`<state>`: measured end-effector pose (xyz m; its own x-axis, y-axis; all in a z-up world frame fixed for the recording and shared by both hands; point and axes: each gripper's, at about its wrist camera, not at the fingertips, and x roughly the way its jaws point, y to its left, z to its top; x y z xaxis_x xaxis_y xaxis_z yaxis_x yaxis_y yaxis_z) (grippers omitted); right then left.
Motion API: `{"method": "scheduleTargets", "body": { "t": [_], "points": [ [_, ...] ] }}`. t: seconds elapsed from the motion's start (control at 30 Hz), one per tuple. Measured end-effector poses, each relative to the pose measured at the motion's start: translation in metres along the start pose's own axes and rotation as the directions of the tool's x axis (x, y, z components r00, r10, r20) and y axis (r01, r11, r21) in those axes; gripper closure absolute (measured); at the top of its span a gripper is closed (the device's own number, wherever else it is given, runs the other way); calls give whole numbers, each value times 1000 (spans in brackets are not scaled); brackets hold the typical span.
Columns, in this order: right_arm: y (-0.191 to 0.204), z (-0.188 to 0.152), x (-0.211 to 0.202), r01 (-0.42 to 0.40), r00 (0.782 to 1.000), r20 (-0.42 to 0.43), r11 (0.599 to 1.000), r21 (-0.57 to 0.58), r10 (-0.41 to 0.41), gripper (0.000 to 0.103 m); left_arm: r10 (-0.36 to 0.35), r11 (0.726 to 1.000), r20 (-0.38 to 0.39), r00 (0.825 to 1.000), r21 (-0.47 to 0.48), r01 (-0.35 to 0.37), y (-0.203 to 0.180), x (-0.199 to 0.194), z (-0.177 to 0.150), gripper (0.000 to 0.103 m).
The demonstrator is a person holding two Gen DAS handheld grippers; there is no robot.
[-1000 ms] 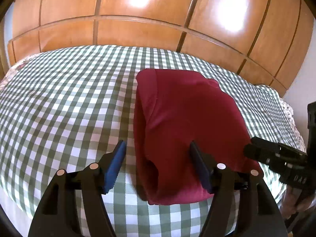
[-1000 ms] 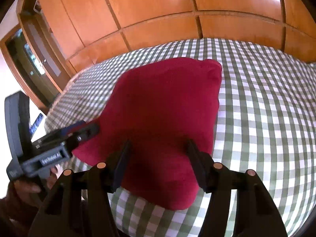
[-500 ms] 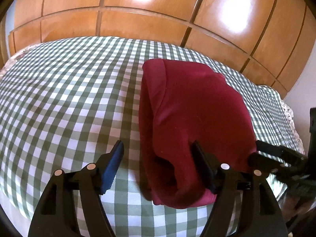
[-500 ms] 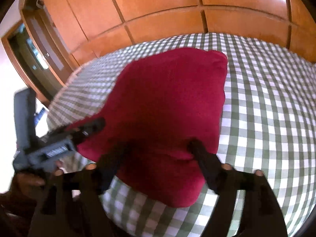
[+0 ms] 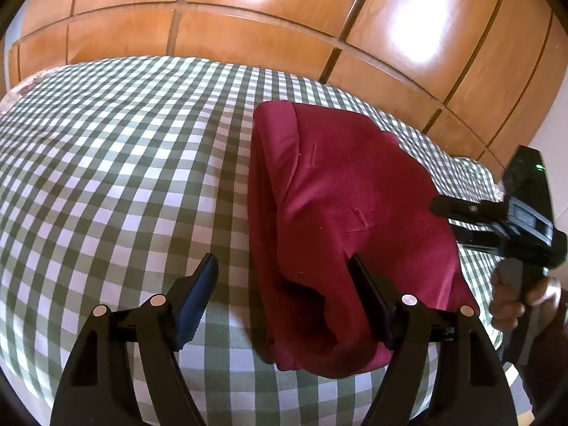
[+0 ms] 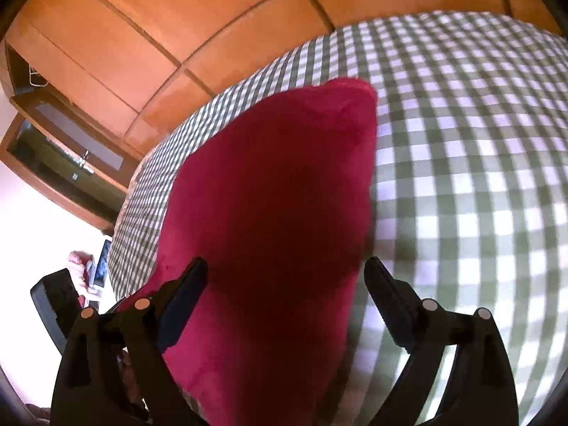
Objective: Fold small clothes
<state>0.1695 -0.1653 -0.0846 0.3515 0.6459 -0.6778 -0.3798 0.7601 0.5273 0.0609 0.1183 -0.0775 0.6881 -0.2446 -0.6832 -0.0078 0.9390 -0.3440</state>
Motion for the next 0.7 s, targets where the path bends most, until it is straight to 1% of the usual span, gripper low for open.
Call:
{"method": "scheduleTargets", "body": {
  "t": [0.17, 0.23, 0.27, 0.3, 0.33, 0.37, 0.4, 0.43, 0.47, 0.5, 0.57, 0.63, 0.7],
  "points": [
    [0, 3, 24, -44, 998, -43, 999, 22, 45, 13, -56, 998, -13, 998, 10, 56, 6, 3, 1, 28],
    [-1, 4, 33, -64, 996, -53, 997, 32, 65, 13, -95, 995, -25, 995, -10, 94, 12, 7, 0, 32],
    [1, 4, 36, -63, 996, -55, 998, 29, 65, 15, -129, 991, -31, 991, -29, 128, 16, 9, 0, 35],
    [3, 6, 36, -53, 997, -60, 998, 18, 54, 22, -158, 987, -34, 987, -42, 156, 19, 10, -1, 38],
    [7, 6, 38, -37, 997, -63, 999, 5, 37, 26, -190, 981, -40, 981, -53, 188, 21, 11, -2, 46],
    [11, 6, 36, -22, 998, -61, 1000, -8, 22, 35, -228, 972, -47, 973, -66, 224, 22, 13, -3, 52],
    [16, 6, 34, -9, 999, -52, 1000, -24, 8, 44, -264, 962, -48, 963, -83, 260, 24, 14, -4, 54],
    [21, 5, 30, -1, 999, -41, 999, -36, 0, 48, -272, 960, -46, 961, -84, 267, 24, 14, -6, 54],
    [27, 4, 25, 11, 1000, -25, 999, -50, -12, 53, -291, 954, -47, 955, -85, 287, 23, 14, -6, 58],
    [32, 3, 21, 18, 1000, -12, 998, -60, -19, 56, -307, 949, -47, 951, -96, 301, 24, 13, -6, 60],
    [40, 2, 10, 18, 1000, 22, 997, -75, -16, 58, -347, 933, -39, 937, -113, 341, 22, 10, -5, 65],
    [44, -1, -9, 3, 998, 67, 996, -89, 3, 59, -350, 935, -42, 936, -74, 346, 12, 7, -2, 65],
    [43, -4, -29, 1, 993, 115, 996, -88, 10, 60, -365, 931, -61, 929, -41, 363, -4, 9, 2, 65]
  ]
}}
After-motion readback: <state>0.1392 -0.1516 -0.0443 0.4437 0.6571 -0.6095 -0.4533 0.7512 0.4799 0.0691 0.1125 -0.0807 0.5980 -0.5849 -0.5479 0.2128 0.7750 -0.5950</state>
